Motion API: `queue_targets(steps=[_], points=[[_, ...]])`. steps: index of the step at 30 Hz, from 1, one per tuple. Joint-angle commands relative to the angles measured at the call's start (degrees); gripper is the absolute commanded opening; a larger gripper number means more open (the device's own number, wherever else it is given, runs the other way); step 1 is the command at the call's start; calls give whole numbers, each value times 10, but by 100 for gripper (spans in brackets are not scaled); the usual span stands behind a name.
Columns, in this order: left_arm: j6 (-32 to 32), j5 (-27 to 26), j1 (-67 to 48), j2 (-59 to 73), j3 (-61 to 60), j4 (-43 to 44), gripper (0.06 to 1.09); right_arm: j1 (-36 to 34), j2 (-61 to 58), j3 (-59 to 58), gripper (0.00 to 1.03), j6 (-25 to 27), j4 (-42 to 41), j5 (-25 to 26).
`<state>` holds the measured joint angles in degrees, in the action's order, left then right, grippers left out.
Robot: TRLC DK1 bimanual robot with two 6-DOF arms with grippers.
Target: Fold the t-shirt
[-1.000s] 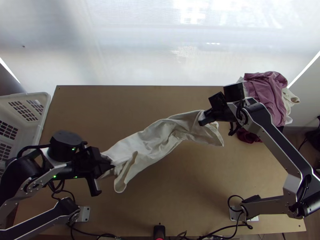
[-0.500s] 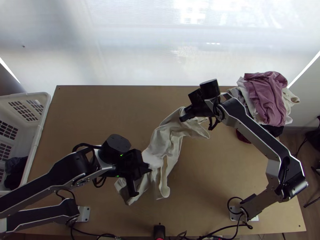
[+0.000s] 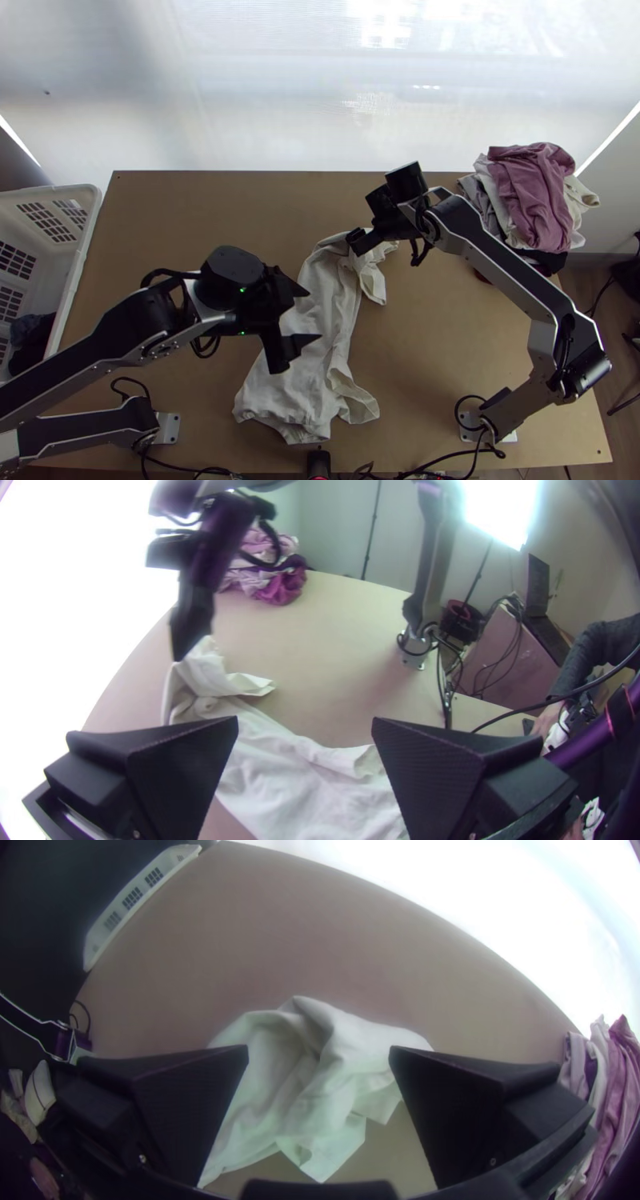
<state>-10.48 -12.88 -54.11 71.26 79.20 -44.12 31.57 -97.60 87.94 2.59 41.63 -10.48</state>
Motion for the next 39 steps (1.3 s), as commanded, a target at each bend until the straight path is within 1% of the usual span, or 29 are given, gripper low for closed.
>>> queue_targets(steps=[1,2,6,10,15,21,25,27,30,32,39], points=[[-86,3,141,-30,-2,-41,104,16,58,-30,99,20,81,-6],[-109,3,170,-39,-25,-36,104,24,70,-40,99,28,95,-7],[-147,2,257,-46,-101,4,104,57,120,-68,99,48,139,-7],[-163,3,309,-7,-155,96,104,90,151,-78,99,49,187,-21],[-160,15,314,79,-151,161,104,143,173,-96,99,49,228,-59],[-137,30,277,162,-99,181,104,190,196,-145,99,48,257,-123],[-123,35,255,196,-53,181,104,220,214,-197,99,50,256,-125],[-117,45,248,213,-33,180,104,234,213,-221,99,50,254,-125],[-108,51,237,238,-4,176,104,255,206,-261,99,50,219,-125],[-102,60,229,248,15,172,104,256,194,-274,99,50,194,-125],[-93,71,220,259,54,153,104,263,120,-267,99,49,123,-125]])
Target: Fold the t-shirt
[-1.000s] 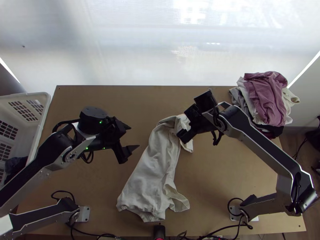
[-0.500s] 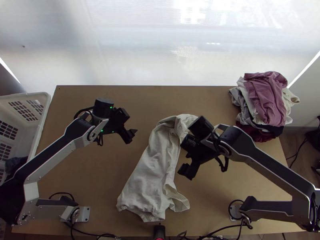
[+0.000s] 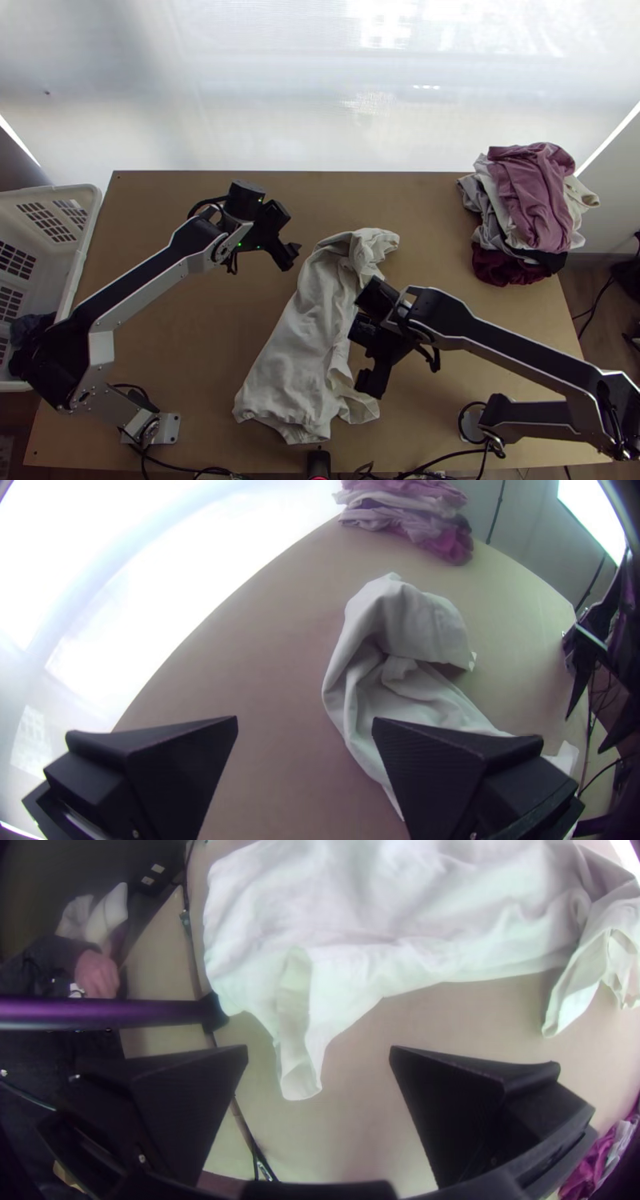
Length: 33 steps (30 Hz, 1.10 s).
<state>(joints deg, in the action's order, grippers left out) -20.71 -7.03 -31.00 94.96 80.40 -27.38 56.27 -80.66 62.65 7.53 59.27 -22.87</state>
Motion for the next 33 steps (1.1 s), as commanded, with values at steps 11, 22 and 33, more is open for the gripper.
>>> queue_targets(steps=[11,22,33], points=[[16,15,-32,61,107,-26,104,31,-92,-14,83,-4,-87,-2],[28,15,-32,103,145,-29,104,8,-86,-40,3,0,-129,0],[6,13,-56,141,140,-26,104,-143,29,-100,3,-5,-105,-1]])
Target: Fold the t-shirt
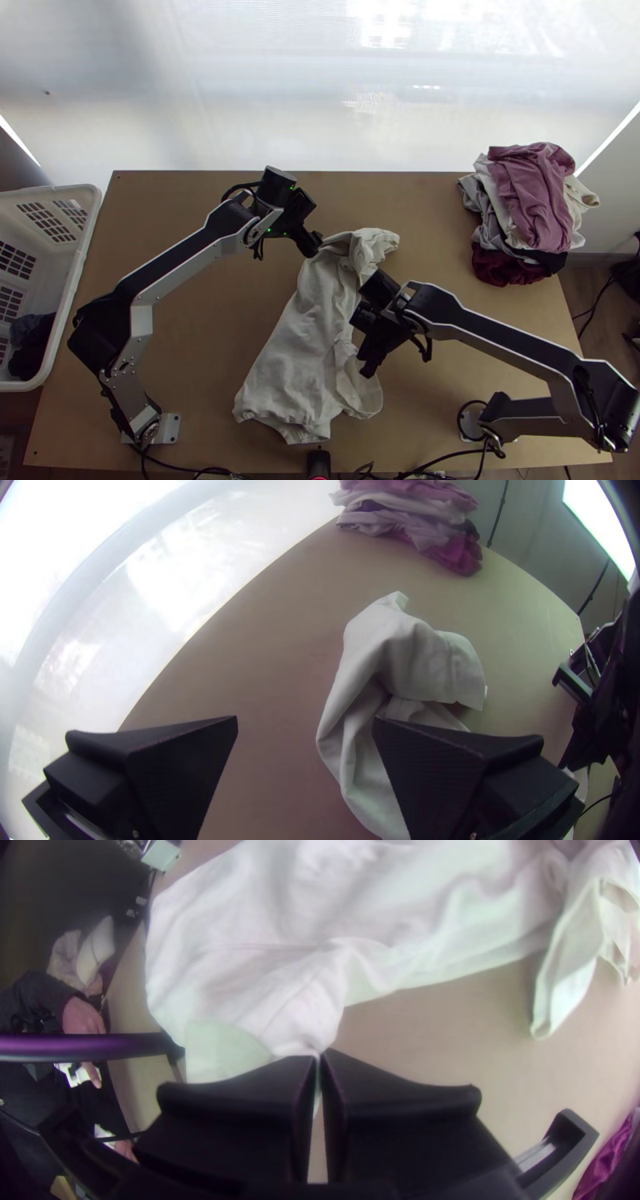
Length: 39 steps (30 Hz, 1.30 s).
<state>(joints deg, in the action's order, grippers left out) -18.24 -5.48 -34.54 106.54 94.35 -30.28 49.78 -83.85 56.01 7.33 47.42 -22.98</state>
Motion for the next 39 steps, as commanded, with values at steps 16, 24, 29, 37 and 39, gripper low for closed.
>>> queue_targets(steps=[16,24,29,37,39], points=[[-87,-15,-123,38,23,115,104,-148,144,-83,3,1,56,0],[-87,-15,-141,59,31,111,104,-151,146,-78,3,0,56,0],[-87,-14,-148,95,37,119,104,-159,151,-76,3,0,62,0],[-112,-1,-134,141,64,126,103,-163,161,-72,3,1,70,0],[-129,6,-127,150,65,136,97,-163,161,-70,3,1,72,0]])
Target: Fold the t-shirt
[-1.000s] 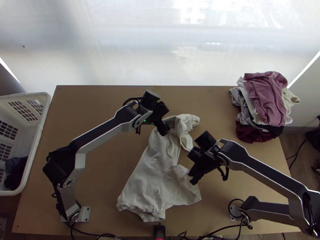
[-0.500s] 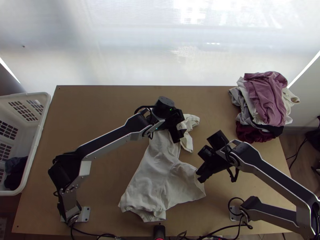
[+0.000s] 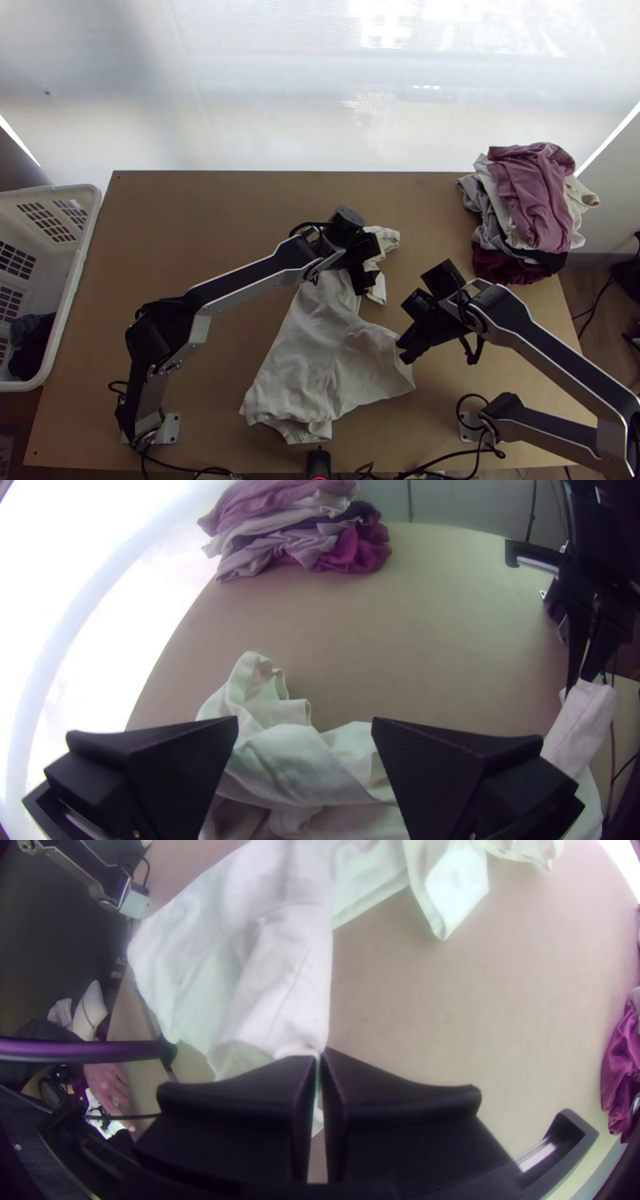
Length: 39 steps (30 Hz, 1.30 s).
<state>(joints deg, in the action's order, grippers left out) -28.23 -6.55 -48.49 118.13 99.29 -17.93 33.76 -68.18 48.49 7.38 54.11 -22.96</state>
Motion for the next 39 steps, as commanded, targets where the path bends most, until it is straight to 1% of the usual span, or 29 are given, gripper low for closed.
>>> queue_targets(steps=[1,2,4,5,6,8,9,12,14,18,24,27,34,39], points=[[-30,22,17,39,18,16,93,-4,4,6,3,1,6,0],[-30,22,22,42,23,16,86,-4,5,6,3,1,7,0],[-30,22,30,45,34,17,66,-4,6,6,3,1,8,0],[-30,22,33,47,38,17,58,-4,7,6,3,1,9,0],[-30,22,37,48,41,17,48,-4,7,6,3,1,9,0],[-31,30,43,59,51,21,24,-4,8,8,3,1,12,0],[-32,37,47,62,56,21,17,-4,9,10,3,1,13,0],[-20,38,63,57,71,11,10,-5,11,10,3,2,17,0],[-4,37,77,53,85,-13,10,-6,12,10,3,2,18,0],[8,37,110,32,86,-42,10,-9,12,16,3,2,18,0],[22,37,161,-50,86,-83,10,-49,16,42,3,7,24,1],[25,37,193,-98,86,-105,10,-91,19,71,3,11,35,1],[37,37,272,-191,86,-170,10,-191,25,180,3,46,89,0],[38,37,332,-249,86,-209,10,-277,16,274,3,62,92,0]])
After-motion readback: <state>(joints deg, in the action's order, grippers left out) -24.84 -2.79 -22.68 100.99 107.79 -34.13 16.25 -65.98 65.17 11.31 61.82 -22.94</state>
